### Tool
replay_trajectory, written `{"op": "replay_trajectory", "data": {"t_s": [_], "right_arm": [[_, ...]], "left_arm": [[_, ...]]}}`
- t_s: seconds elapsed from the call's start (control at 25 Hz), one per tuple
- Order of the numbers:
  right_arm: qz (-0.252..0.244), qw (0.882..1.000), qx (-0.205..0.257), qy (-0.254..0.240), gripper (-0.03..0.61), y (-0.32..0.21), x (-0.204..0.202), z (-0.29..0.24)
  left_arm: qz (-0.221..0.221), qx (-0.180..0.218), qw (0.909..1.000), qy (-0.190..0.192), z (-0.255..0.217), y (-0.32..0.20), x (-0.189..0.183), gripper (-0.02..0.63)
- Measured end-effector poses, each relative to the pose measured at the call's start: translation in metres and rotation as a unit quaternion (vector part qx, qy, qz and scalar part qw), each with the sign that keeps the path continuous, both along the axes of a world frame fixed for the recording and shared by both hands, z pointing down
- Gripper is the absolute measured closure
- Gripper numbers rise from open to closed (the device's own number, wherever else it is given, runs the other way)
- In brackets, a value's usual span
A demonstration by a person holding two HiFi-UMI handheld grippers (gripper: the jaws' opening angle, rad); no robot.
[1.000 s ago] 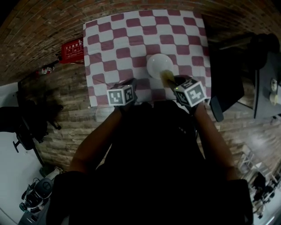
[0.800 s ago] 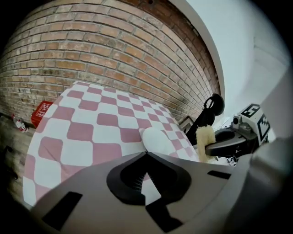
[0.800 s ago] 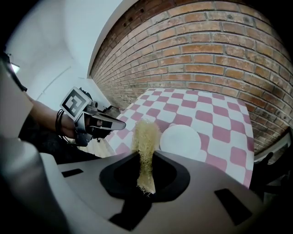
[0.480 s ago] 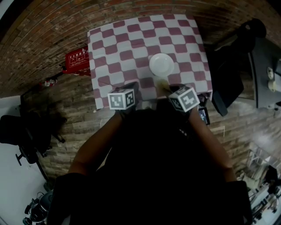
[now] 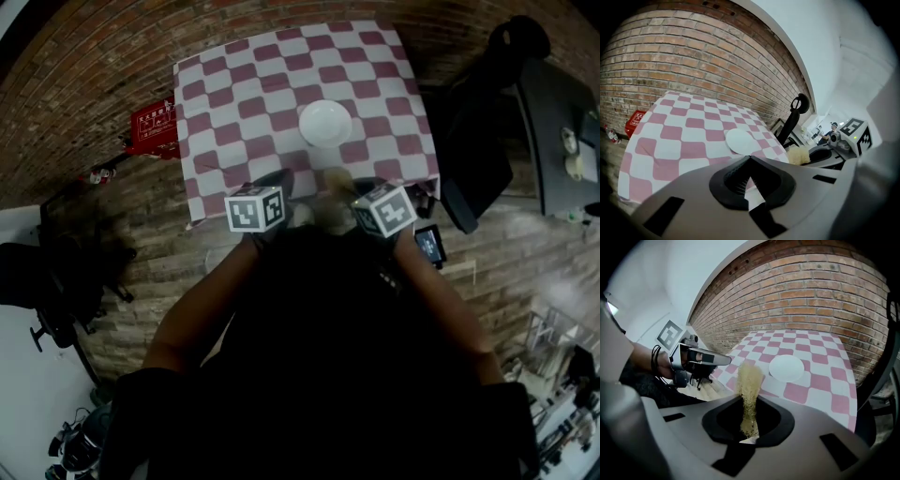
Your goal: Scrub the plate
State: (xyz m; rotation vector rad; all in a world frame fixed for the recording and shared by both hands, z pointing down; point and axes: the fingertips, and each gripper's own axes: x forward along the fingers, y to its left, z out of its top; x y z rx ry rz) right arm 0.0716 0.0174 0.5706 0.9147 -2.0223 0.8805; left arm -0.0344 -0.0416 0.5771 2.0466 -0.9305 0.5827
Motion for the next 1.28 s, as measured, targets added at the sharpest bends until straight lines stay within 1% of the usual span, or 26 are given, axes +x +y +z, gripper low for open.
{"op": "replay_trajectory", "data": {"t_s": [0.12,0.32,0.44,0.52,0.64,0.8,0.92,1.0,1.08,1.2,1.28], "right_arm": [[-0.010,1.000,0.002,0.003,0.526,0.020,0.020,0.004],[-0.053,0.999,0.009,0.000,0.527,0.070,0.052,-0.002],[-0.067,0.998,0.011,-0.003,0.526,0.103,0.075,0.003],[-0.077,0.997,0.006,-0.012,0.527,0.124,0.083,0.002],[-0.090,0.996,-0.003,-0.028,0.527,0.146,0.088,0.000],[-0.111,0.993,0.006,-0.032,0.527,0.166,0.094,-0.004],[-0.128,0.991,0.016,-0.029,0.527,0.177,0.090,-0.007],[-0.128,0.991,0.012,-0.030,0.528,0.186,0.084,-0.006],[-0.125,0.992,0.012,-0.030,0.528,0.191,0.078,-0.007],[-0.129,0.991,0.021,-0.019,0.528,0.196,0.070,-0.012],[-0.130,0.991,0.020,-0.016,0.528,0.206,0.058,-0.014]], "left_arm": [[-0.010,-0.003,0.9999,-0.004,0.001,0.025,0.015,0.603],[-0.030,-0.009,0.9995,0.006,0.001,0.076,0.051,0.603],[-0.044,-0.023,0.9987,-0.005,0.009,0.118,0.069,0.603],[-0.052,-0.026,0.9982,-0.011,0.009,0.141,0.078,0.603],[-0.066,-0.023,0.9975,-0.015,0.005,0.164,0.087,0.603],[-0.081,-0.020,0.9963,-0.023,-0.001,0.189,0.087,0.603],[-0.093,-0.013,0.9952,-0.027,-0.008,0.205,0.076,0.603],[-0.101,-0.010,0.9945,-0.027,-0.010,0.214,0.065,0.603],[-0.103,-0.008,0.9944,-0.025,-0.012,0.221,0.057,0.603],[-0.099,-0.002,0.9948,-0.022,-0.013,0.231,0.046,0.603],[-0.096,-0.002,0.9952,-0.019,-0.013,0.241,0.038,0.603]]}}
